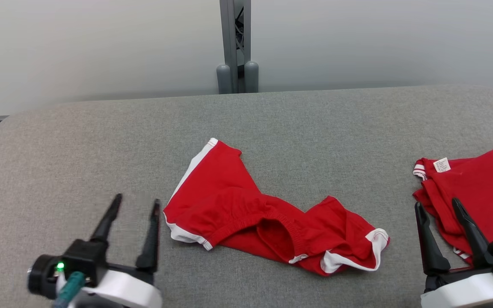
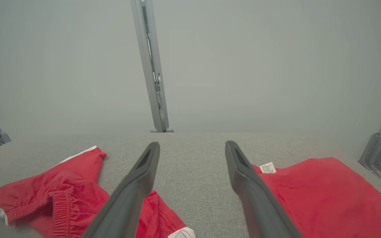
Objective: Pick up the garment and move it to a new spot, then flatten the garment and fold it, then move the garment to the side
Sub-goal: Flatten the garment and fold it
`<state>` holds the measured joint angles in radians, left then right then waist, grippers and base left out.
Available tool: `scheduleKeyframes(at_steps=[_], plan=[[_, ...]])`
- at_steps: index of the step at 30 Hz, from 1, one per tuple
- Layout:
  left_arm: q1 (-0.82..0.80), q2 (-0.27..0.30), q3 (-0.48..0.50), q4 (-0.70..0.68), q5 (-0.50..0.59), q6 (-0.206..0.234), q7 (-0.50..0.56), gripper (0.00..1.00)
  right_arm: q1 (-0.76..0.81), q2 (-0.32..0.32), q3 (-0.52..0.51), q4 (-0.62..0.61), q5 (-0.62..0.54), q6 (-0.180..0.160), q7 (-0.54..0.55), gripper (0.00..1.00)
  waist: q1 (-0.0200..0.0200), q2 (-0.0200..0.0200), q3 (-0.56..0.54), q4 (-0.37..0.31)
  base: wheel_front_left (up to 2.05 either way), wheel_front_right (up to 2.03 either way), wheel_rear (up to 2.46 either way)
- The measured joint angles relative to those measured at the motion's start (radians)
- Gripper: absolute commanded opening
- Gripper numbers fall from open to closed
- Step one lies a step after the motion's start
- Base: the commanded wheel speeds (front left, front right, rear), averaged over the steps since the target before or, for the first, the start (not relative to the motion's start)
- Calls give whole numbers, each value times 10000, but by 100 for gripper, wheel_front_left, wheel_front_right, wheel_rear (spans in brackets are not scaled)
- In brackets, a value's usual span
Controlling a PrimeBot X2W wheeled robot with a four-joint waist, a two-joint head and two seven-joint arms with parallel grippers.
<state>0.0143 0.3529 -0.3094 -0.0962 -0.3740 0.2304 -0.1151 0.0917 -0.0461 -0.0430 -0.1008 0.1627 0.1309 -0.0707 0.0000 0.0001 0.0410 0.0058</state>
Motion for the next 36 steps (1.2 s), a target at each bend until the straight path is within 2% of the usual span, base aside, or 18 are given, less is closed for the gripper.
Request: scheduleKeyframes(at_steps=[4,5,6,9,13,20,22,25,27,28,31,36], plan=[[-458,-391,-1266,-176,138,-650,798,100,-69,0,90,-35,-42,0,17,100,0,0,113,-9,0,0,0],[-572,-516,-1661,-153,148,-882,1009,100,-108,0,134,-42,-50,0,17,100,0,0,150,-28,0,0,0],[-816,-794,-2334,-13,169,-1290,1384,100,-168,0,209,-38,-56,0,19,100,0,0,226,-95,0,0,0],[-1060,-1208,-3239,420,134,-1847,1941,100,-276,2,362,-15,-52,0,27,100,0,0,340,-274,0,0,0],[-1519,-1538,-3820,1204,96,-2376,2349,100,-378,0,403,50,-2,0,-12,100,0,0,542,-561,0,0,0],[-2207,-1783,-3992,2533,-190,-2748,2886,99,-581,-2,445,178,105,0,-222,100,0,0,966,-1132,0,0,0],[-2429,-1802,-4004,2842,-255,-2832,3062,89,-638,-4,449,242,150,0,-267,100,0,0,1090,-1284,0,0,0],[-2726,-1812,-3996,3252,-359,-2938,3185,62,-720,0,453,368,203,0,-359,100,0,0,1248,-1499,0,0,0],[-2848,-1864,-3986,3496,-497,-3012,3216,30,-754,-2,439,439,224,0,-439,100,0,0,1325,-1621,0,0,0],[-2914,-1900,-3994,3576,-497,-3022,3187,0,-784,0,433,462,234,0,-451,100,0,0,1358,-1674,0,0,0],[-3081,-1990,-3933,3754,-558,-3080,3030,0,-829,-4,385,527,236,0,-533,100,0,0,1435,-1779,0,0,0],[-3217,-1933,-3595,3494,-665,-2888,2775,0,-825,-4,151,579,236,0,-610,100,0,0,1466,-1678,0,0,0]])
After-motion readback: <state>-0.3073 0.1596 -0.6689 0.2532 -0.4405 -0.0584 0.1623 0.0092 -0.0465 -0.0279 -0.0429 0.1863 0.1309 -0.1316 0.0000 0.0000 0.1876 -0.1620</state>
